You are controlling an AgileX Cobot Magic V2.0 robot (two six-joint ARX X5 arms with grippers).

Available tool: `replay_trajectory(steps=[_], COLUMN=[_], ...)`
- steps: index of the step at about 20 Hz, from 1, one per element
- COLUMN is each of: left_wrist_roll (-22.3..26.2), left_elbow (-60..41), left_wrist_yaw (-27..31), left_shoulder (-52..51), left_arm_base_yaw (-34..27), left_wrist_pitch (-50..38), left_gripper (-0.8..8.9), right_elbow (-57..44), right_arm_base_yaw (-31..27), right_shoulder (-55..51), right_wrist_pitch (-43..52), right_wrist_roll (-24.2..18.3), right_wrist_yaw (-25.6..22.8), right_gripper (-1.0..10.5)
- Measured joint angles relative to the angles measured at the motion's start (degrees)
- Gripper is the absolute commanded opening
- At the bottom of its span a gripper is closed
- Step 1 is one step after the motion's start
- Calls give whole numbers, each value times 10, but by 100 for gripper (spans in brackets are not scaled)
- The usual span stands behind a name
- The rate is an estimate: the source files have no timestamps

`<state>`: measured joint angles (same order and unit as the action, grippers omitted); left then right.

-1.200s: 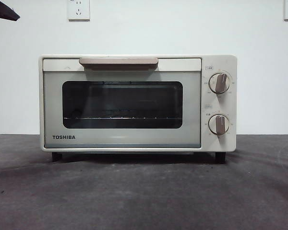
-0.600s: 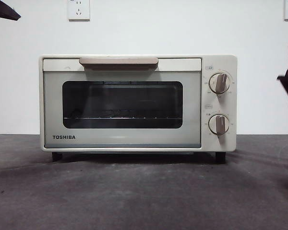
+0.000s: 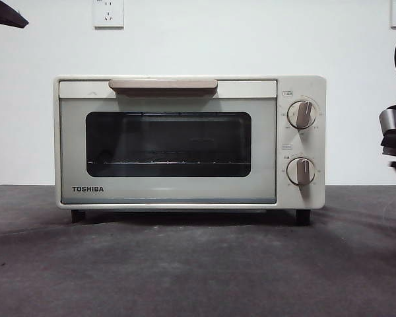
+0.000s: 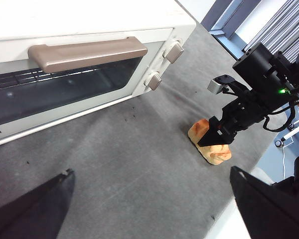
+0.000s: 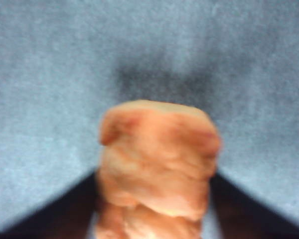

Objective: The left arm flap open the oven, the right arm pick bread and place it into oven, the left arm flap close the oven

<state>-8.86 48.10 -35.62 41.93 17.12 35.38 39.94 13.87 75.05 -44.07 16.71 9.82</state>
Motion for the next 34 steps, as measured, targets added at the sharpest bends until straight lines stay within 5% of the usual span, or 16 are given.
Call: replay_trajectory(steps=[9,14,17,20,30,34], left_wrist_roll=[0,-3,0,10,199,219], left_elbow=[1,32,71,131,300,300], left_wrist_yaw=[2,23,29,36,181,220], left_shoulder=[3,64,127,206,406,436], left_arm_base_yaw=[0,1,12,28,103,111], left_wrist_pitch=[0,2,3,4,30,-10], left_gripper=[487,295,79,41,23,23], right_elbow=[71,85,84,84,84,84], right_arm_base_yaw=[0,0,0,0,0,0], right_shoulder=[-116,-254,-335,-395,-454,-454], right_wrist_pitch=[-98,-160,-166,-167,-168,-168], right_wrist_roll=[-2,-2,-2,-1,17,18], right_wrist_yaw=[24,54,75,94,97,97], right_gripper=[86,86,86,86,86,86])
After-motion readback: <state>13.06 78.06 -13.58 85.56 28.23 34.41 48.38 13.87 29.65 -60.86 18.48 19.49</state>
